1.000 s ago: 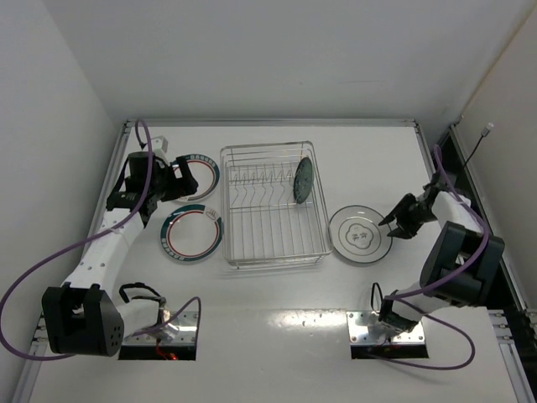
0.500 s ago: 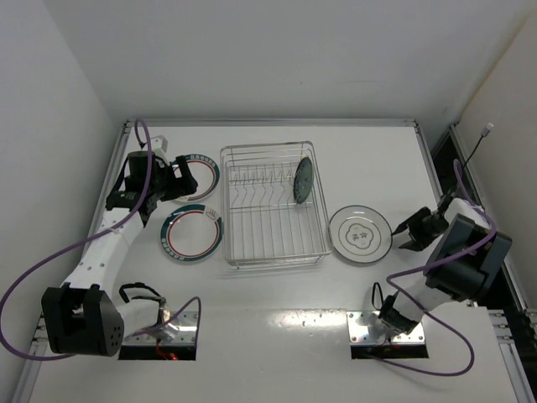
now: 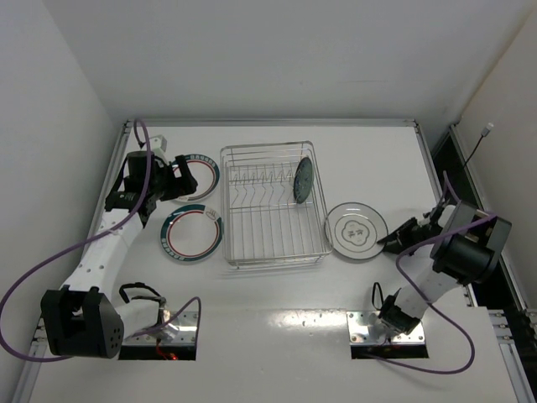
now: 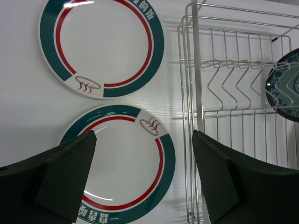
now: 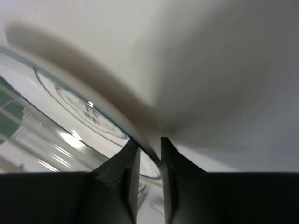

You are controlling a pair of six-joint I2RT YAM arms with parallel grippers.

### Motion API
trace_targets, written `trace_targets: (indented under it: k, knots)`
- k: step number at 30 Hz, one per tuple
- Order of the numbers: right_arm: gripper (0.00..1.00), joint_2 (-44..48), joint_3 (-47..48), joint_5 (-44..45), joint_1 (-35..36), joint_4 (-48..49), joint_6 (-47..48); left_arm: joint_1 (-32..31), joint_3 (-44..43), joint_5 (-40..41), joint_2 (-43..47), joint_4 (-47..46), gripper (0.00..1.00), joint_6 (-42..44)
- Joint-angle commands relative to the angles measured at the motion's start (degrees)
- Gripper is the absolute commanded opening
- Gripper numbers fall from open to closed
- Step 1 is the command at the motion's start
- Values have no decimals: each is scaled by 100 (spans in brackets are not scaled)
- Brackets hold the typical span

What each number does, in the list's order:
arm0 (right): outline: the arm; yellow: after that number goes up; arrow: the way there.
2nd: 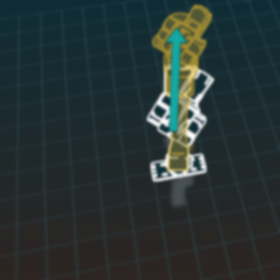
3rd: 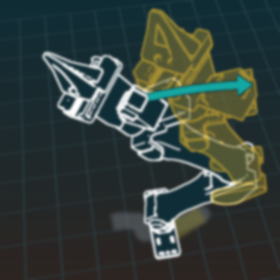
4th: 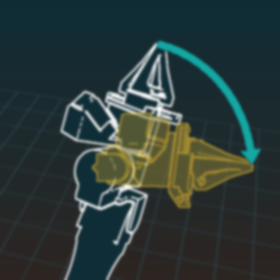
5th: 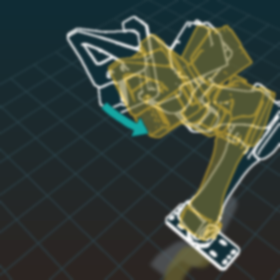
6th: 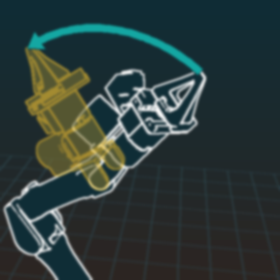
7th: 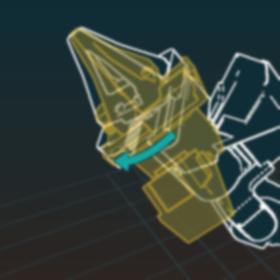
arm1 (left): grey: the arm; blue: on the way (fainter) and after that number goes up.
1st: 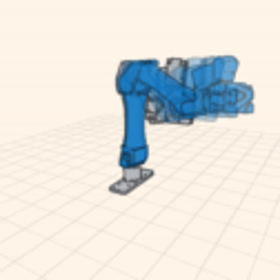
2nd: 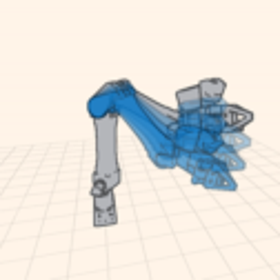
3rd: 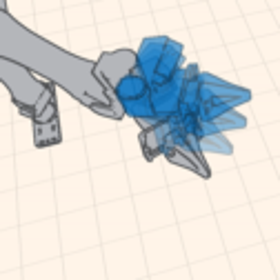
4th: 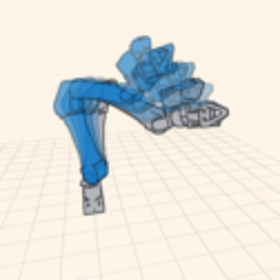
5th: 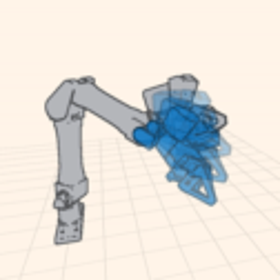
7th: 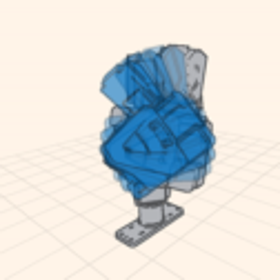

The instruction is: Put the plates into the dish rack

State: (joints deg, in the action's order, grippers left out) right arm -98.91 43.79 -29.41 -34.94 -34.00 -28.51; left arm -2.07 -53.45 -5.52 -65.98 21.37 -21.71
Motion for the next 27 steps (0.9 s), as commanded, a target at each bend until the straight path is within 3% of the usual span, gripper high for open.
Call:
trace_targets:
  k: [1,4,10,12,16,20,24,27]
  knots:
    - [12,-338,-143,-758,110,621,56,-13,-210,-37,164,-62,82,-26]
    - [1,-462,-283,-909,58,789,56,-13,-210,-37,164,-62,82,-26]
    - [0,-15,-12,-804,110,789,-13,-13,-210,-37,111,-115,82,-26]
    - [0,546,347,-480,163,649,-179,-13,-210,-37,58,-115,82,-26]
    - [0,1417,1402,759,504,96,-356,-13,-210,-37,-46,-115,82,-26]
    - [0,2217,2027,2015,1303,-19,-716,-13,-210,-142,-109,-115,82,-26]
    - [0,2912,2536,3683,2488,112,-1103,-13,-210,-142,-109,-115,82,-26]
    - [0,2677,3441,4501,3375,-343,-1104,-13,-210,-195,-161,-115,82,-26]
